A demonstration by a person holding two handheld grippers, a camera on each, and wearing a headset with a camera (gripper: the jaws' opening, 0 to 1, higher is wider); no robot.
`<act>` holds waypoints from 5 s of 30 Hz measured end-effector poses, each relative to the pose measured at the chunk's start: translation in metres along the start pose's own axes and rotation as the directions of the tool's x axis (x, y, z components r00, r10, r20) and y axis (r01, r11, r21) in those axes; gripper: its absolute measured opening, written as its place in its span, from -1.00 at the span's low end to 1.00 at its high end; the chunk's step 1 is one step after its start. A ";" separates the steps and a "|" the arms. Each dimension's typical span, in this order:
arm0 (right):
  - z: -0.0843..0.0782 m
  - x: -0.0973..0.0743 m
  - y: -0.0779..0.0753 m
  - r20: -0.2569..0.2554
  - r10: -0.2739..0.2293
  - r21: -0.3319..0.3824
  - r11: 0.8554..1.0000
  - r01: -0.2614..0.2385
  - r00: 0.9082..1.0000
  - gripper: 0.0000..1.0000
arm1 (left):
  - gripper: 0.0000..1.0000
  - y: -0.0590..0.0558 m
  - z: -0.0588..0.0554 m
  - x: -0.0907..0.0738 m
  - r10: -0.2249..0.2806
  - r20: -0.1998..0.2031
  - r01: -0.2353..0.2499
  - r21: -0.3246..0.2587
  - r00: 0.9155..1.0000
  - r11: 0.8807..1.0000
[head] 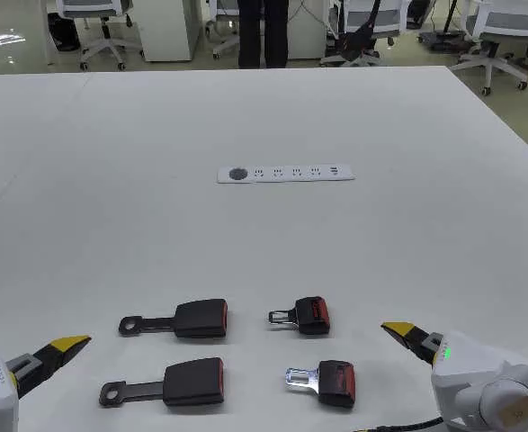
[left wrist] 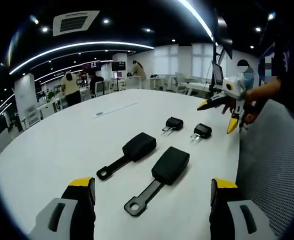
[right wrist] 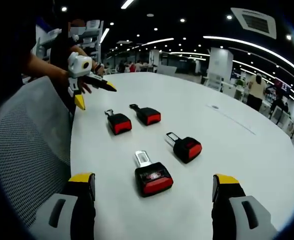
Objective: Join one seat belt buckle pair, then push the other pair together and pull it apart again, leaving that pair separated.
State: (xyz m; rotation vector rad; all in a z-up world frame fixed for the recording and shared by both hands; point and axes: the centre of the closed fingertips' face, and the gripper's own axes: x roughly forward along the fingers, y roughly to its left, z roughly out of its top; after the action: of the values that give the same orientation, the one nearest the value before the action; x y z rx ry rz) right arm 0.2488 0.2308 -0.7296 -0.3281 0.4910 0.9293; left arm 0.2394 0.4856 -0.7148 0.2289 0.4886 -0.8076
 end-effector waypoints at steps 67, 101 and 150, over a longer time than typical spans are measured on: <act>0.003 -0.003 -0.005 -0.012 -0.007 -0.034 0.999 0.006 1.000 0.98 | 0.94 -0.003 0.004 0.000 -0.013 -0.006 0.013 0.009 1.000 1.000; -0.019 0.006 -0.003 -0.185 0.053 -0.174 0.981 -0.086 0.981 0.41 | 0.42 -0.009 -0.007 0.032 -0.107 -0.225 0.143 0.149 0.968 0.979; -0.036 0.030 0.003 -0.267 0.161 -0.235 0.945 -0.227 0.950 -0.38 | -0.33 -0.023 -0.030 0.073 -0.242 -0.483 0.393 0.239 0.841 0.888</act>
State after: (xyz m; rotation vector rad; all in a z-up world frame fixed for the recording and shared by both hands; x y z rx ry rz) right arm 0.2517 0.2360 -0.7765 -0.6511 0.6361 1.1586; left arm 0.2557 0.4348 -0.7777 0.6675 0.8373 -1.1802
